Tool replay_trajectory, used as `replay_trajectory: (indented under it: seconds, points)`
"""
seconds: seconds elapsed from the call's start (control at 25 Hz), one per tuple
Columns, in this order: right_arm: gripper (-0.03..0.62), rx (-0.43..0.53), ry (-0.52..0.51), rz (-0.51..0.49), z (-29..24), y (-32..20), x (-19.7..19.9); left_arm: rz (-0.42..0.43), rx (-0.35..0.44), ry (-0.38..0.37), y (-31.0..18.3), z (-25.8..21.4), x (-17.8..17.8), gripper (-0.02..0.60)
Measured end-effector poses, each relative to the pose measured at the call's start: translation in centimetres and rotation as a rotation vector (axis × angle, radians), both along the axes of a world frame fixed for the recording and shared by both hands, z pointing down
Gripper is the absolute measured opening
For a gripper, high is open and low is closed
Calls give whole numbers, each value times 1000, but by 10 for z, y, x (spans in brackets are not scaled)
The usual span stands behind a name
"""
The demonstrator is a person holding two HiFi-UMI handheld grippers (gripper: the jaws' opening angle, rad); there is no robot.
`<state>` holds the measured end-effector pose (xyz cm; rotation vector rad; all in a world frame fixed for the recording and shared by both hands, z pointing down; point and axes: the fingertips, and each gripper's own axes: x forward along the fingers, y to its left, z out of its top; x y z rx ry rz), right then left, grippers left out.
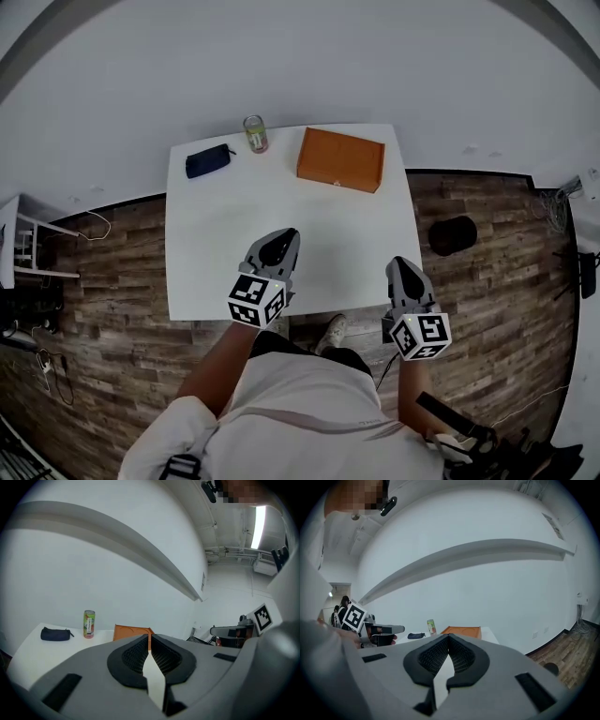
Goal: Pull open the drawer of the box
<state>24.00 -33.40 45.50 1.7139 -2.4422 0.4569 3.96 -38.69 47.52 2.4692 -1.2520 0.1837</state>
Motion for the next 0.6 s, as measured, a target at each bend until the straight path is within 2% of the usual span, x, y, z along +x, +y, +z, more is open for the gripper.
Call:
replay_trajectory:
  seconds: [0.2,0.6]
  points:
    - [2,-39,6,0,19,-7,20,18,-31,-38,-36,23,34,14]
    - [2,-110,39,37,55,0,48,45,-162,-112,-105,106,83,128]
